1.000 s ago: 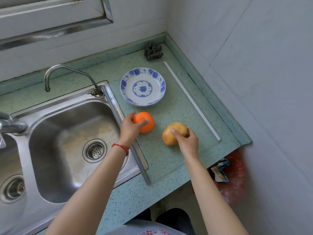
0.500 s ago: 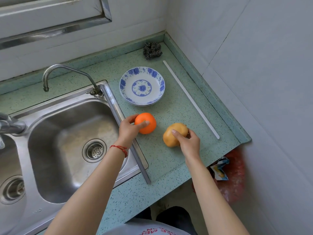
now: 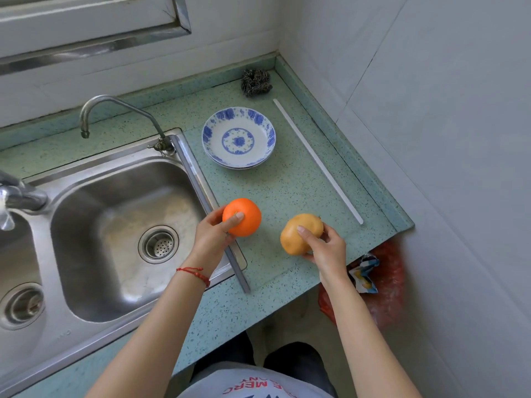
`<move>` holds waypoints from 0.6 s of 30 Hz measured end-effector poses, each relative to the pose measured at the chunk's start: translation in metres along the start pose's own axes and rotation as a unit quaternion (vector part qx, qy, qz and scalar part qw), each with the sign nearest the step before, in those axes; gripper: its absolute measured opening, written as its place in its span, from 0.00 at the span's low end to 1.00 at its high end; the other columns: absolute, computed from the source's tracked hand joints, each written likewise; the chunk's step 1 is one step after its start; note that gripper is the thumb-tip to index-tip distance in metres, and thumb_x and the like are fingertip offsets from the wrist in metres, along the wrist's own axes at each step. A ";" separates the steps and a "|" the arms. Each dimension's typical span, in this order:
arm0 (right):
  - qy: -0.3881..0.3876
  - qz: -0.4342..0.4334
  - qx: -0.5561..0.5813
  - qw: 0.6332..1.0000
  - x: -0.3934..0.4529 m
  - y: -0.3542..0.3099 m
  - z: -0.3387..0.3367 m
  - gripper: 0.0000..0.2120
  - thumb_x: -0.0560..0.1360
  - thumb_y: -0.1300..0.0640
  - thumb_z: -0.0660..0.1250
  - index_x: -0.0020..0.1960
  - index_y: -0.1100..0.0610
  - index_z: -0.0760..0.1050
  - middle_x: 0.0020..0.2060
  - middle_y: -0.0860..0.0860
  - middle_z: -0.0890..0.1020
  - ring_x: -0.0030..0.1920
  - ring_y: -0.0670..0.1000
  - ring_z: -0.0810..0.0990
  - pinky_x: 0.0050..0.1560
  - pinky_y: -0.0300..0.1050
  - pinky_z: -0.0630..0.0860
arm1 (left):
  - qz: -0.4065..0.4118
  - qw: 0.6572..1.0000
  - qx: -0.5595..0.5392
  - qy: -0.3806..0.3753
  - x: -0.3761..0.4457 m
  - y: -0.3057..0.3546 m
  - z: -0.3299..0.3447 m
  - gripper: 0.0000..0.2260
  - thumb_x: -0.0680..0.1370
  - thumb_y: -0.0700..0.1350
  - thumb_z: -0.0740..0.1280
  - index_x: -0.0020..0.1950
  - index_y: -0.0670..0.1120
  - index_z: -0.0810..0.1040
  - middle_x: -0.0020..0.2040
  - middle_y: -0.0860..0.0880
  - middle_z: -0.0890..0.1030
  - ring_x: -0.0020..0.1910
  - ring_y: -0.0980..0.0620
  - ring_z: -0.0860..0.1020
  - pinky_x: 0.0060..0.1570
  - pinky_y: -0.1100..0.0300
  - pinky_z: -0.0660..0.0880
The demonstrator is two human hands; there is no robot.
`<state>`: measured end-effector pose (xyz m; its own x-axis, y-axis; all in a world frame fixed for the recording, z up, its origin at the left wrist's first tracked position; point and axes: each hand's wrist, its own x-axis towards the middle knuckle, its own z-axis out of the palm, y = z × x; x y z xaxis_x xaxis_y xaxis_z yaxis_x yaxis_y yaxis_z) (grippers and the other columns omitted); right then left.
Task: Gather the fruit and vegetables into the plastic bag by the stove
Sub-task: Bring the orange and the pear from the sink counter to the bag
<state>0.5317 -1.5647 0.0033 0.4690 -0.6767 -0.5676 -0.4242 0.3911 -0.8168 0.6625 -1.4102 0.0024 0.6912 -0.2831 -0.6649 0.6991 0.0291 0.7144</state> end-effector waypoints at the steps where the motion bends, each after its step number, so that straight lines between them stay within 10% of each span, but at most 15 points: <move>1: -0.008 -0.002 -0.002 1.000 -0.002 0.001 -0.002 0.30 0.66 0.56 0.75 0.65 0.58 0.70 0.60 0.54 0.75 0.55 0.53 0.76 0.50 0.57 0.80 | -0.005 1.000 -0.005 0.000 -0.004 -0.003 -0.002 0.21 0.72 0.38 0.70 0.64 0.44 0.71 0.59 0.45 0.74 0.52 0.47 0.75 0.37 0.60 0.75; 18: -0.229 -0.049 -0.120 0.965 -0.039 0.033 -0.068 0.28 0.67 0.55 0.74 0.64 0.58 0.71 0.60 0.55 0.76 0.55 0.54 0.77 0.43 0.52 0.81 | 0.066 0.970 -0.152 0.177 -0.149 -0.123 -0.010 0.23 0.72 0.38 0.69 0.66 0.42 0.68 0.60 0.45 0.71 0.57 0.45 0.72 0.47 0.50 0.76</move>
<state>0.4468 -1.5674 0.0052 0.7851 -0.3356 -0.5206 -0.5027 0.1459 -0.8521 0.4753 -1.3617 0.0115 0.7606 0.0878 -0.6433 0.5842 0.3398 0.7371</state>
